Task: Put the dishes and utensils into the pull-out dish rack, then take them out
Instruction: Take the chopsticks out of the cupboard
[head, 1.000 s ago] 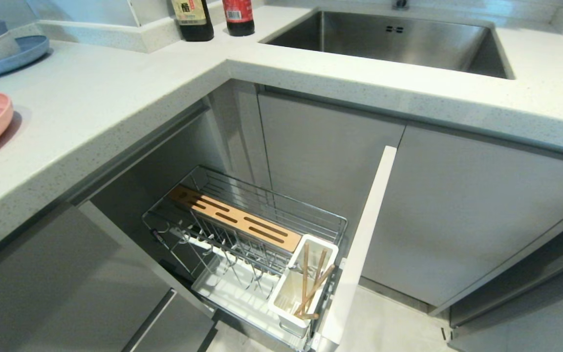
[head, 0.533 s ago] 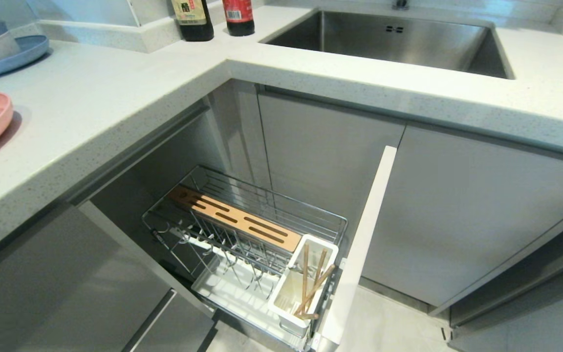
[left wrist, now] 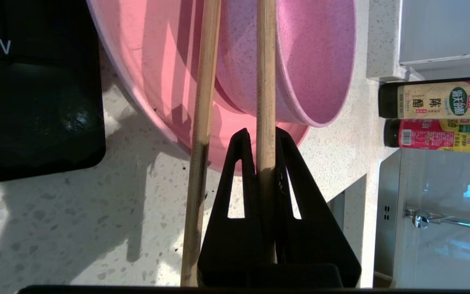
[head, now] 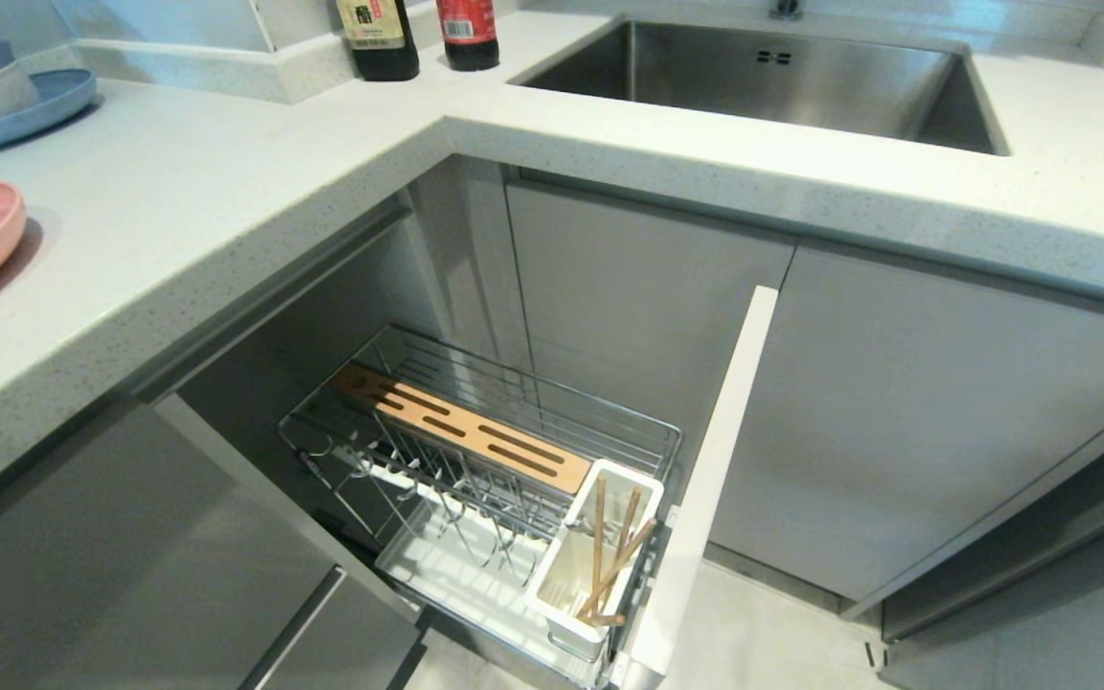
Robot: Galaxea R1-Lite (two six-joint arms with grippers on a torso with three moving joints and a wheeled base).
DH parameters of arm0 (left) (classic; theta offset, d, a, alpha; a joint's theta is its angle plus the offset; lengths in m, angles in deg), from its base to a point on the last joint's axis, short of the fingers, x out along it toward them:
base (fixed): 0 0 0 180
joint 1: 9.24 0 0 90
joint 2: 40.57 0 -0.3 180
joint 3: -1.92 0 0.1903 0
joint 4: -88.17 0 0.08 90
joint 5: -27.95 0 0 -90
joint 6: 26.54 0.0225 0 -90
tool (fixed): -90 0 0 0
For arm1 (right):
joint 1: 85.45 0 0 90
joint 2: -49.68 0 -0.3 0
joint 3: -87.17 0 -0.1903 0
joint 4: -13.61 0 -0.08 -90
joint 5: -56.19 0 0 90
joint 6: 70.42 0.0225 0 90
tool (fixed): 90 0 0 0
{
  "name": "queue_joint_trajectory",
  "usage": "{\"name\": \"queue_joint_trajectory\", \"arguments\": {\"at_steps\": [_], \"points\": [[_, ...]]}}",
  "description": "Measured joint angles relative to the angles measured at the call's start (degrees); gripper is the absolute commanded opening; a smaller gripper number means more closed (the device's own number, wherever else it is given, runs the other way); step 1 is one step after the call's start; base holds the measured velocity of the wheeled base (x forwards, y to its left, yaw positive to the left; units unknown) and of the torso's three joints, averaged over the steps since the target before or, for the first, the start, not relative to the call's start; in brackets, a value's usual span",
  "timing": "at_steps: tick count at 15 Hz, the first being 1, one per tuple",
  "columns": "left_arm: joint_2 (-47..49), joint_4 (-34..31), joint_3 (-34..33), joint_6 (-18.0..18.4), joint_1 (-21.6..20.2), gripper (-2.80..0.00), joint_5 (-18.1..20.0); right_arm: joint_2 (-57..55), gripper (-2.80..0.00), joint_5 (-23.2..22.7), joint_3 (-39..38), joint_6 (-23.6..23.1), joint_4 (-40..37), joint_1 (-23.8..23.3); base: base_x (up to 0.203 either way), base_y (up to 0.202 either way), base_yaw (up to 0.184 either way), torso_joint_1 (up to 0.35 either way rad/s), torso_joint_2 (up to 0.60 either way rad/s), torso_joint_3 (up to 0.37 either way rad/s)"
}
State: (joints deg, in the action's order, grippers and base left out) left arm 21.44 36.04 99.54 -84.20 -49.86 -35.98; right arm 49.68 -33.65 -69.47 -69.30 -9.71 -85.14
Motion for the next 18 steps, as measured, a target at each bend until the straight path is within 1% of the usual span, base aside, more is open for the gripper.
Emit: {"name": "queue_joint_trajectory", "arguments": {"at_steps": [3,15,16,18], "points": [[0.2,0.0,0.0,-0.1,0.1,-2.80,0.6,0.0,-2.80,0.0,0.0,0.0,0.0,0.0,0.000,0.000,0.000,0.000,0.00,0.000],[0.4,-0.2,-0.5,-0.4,0.0,-2.80,0.6,0.0,-2.80,0.0,0.0,0.0,0.0,0.0,0.000,0.000,0.000,0.000,0.00,0.000],[0.4,-0.3,-0.5,-0.4,0.0,0.00,0.6,0.0,-2.80,0.0,0.0,0.0,0.0,0.0,0.000,0.000,0.000,0.000,0.00,0.000],[0.4,-0.3,-0.5,-0.4,0.0,0.00,0.6,0.0,-2.80,0.0,0.0,0.0,0.0,0.0,0.000,0.000,0.000,0.000,0.00,0.000]]}}
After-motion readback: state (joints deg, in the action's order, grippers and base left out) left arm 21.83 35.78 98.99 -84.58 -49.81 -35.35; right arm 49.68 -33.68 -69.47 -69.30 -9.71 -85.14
